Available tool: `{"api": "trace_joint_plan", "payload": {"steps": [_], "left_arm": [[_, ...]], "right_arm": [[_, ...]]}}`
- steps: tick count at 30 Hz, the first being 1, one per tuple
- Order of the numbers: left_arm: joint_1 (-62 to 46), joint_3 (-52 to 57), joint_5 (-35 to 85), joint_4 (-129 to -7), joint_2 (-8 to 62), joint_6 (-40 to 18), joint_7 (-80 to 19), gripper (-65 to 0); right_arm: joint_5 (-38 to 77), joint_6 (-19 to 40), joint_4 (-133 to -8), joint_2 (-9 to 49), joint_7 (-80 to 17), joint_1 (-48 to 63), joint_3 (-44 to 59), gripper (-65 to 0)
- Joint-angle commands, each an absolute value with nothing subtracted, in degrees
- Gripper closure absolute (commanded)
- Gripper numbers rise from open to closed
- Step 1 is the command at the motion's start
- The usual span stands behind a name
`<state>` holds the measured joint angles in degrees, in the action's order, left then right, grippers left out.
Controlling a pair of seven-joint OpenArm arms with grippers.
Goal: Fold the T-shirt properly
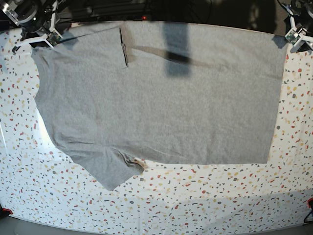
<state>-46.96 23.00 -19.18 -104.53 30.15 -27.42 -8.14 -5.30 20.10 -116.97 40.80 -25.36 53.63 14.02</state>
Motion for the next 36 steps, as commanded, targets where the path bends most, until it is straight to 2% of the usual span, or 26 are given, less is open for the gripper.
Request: {"api": "trace_joint_plan", "payload": {"steps": [1, 4, 9, 13, 17, 21, 26, 36], "left_arm": [[-46.48, 23.73, -17.58, -105.49, 31.44, -26.06, -7.42, -26.3], [-43.59, 24.08, -8.69, -105.47, 32.97, -25.43, -7.92, -26.3], [-35.33, 24.05, 10.44, -105.47, 34.44, -25.71, -12.21, -26.3], [-28.75, 23.90, 15.73, -104.77, 34.13, -27.40, -13.61, -26.3], [-22.79, 22.48, 17.47, -100.77, 33.52, -28.77, -13.61, -26.3], [-14.55, 18.79, 17.50, -92.64, 33.52, -28.77, -12.93, -26.2], [-1.48, 12.03, 18.26, -78.63, 33.50, -28.97, -12.84, -26.2], [26.00, 2.02, 18.28, -45.19, 31.05, -31.38, -10.83, -26.2]], "right_arm": [[-5.32, 18.35, -118.06, 41.63, -24.84, 53.74, 14.68, -18.8], [-4.43, 17.39, -118.08, 41.60, -25.06, 51.44, 14.68, -18.8], [7.31, 18.02, -117.99, 41.60, -26.48, 44.86, 14.68, -18.8], [18.61, 21.37, -116.31, 41.60, -29.61, 38.59, 14.66, -18.8], [21.06, 22.35, -112.38, 41.58, -30.04, 32.62, 14.61, -18.8], [24.03, 26.33, -107.33, 41.58, -30.13, 25.23, 14.61, -18.8], [26.17, 26.74, -99.81, 41.56, -32.27, 14.57, 13.39, -18.8], [26.39, 29.45, -78.50, 38.57, -39.20, -13.26, 0.23, -18.8]]}}
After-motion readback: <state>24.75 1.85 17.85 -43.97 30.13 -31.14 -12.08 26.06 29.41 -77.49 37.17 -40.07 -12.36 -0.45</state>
